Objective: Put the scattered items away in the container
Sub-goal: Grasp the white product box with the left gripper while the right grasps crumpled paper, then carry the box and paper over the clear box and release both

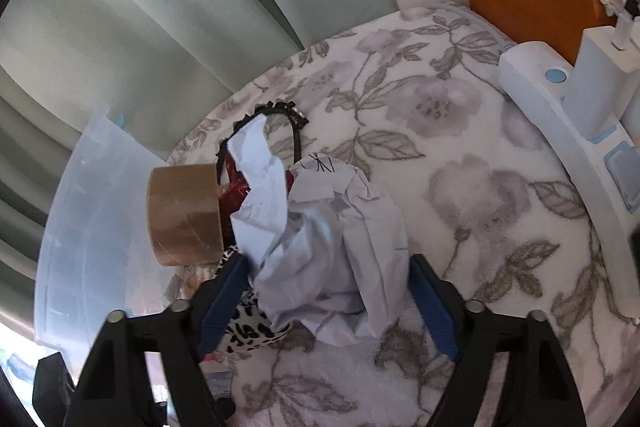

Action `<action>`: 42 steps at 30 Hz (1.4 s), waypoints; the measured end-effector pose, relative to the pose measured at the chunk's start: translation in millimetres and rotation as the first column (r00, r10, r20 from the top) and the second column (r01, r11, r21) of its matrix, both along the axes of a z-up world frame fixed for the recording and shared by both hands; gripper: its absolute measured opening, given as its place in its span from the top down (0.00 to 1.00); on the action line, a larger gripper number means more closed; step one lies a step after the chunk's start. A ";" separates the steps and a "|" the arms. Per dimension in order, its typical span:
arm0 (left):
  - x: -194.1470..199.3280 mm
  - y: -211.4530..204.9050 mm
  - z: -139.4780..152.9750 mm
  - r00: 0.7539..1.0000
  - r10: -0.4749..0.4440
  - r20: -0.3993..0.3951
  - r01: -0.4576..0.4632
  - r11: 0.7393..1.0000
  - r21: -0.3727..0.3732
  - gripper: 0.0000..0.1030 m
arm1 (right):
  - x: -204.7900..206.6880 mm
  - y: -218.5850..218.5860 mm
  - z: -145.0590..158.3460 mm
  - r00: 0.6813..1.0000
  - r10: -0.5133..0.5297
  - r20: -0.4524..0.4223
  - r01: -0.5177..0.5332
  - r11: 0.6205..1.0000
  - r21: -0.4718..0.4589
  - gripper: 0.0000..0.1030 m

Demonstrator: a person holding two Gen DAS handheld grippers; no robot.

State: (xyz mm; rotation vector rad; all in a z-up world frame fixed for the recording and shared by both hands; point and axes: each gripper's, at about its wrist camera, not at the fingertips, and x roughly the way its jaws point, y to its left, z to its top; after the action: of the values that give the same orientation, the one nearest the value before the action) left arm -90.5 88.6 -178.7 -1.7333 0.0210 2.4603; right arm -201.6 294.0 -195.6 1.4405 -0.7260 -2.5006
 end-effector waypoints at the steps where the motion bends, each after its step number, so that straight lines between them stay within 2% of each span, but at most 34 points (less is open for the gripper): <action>1: 1.4 -0.2 1.5 1.000 0.000 -0.001 0.000 1.000 0.002 0.73 | 1.8 -0.1 1.4 1.000 -0.002 -0.001 0.002 1.000 -0.002 0.26; 3: 5.0 -0.5 5.0 1.000 -0.002 -0.002 0.002 1.000 0.008 0.73 | 5.5 -0.8 3.8 1.000 -0.002 -0.003 0.002 1.000 -0.007 0.31; 12: 27.0 -3.8 27.7 1.000 0.002 -0.013 -0.002 1.000 0.028 0.74 | 38.8 1.2 29.7 0.998 -0.035 -0.049 0.034 0.999 -0.021 0.33; 20: 59.2 3.7 70.6 0.995 -0.026 -0.094 0.031 0.998 0.056 0.74 | 87.6 2.0 78.7 0.986 -0.052 -0.156 0.045 0.998 -0.051 0.33; 23: 59.7 1.6 84.3 0.991 -0.035 -0.126 0.044 0.997 0.064 0.74 | 102.0 -2.2 97.6 0.978 -0.047 -0.203 0.038 0.998 -0.050 0.33; 26: 56.6 0.5 83.6 0.987 -0.035 -0.157 0.047 0.996 0.073 0.74 | 114.5 -6.6 119.2 0.967 -0.039 -0.251 0.028 0.999 -0.047 0.33; 34: 60.3 -13.4 108.4 0.965 0.000 -0.261 0.037 0.990 0.137 0.74 | 140.2 -24.0 162.9 0.935 -0.008 -0.355 -0.005 0.999 -0.037 0.33; 38: 64.6 -23.1 129.0 0.948 0.023 -0.317 0.028 0.987 0.156 0.74 | 147.6 -32.0 176.2 0.923 0.006 -0.386 -0.022 0.999 -0.037 0.33; 42: 62.6 -40.4 144.2 0.933 0.082 -0.350 -0.018 0.983 0.183 0.74 | 150.5 -43.5 186.2 0.915 0.029 -0.402 -0.044 0.999 -0.029 0.33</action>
State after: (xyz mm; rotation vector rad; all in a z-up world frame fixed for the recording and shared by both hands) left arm -27.9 48.2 -34.6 -1.2145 -0.2023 2.6855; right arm -51.2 250.5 -9.4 0.8688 -0.6515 -2.6127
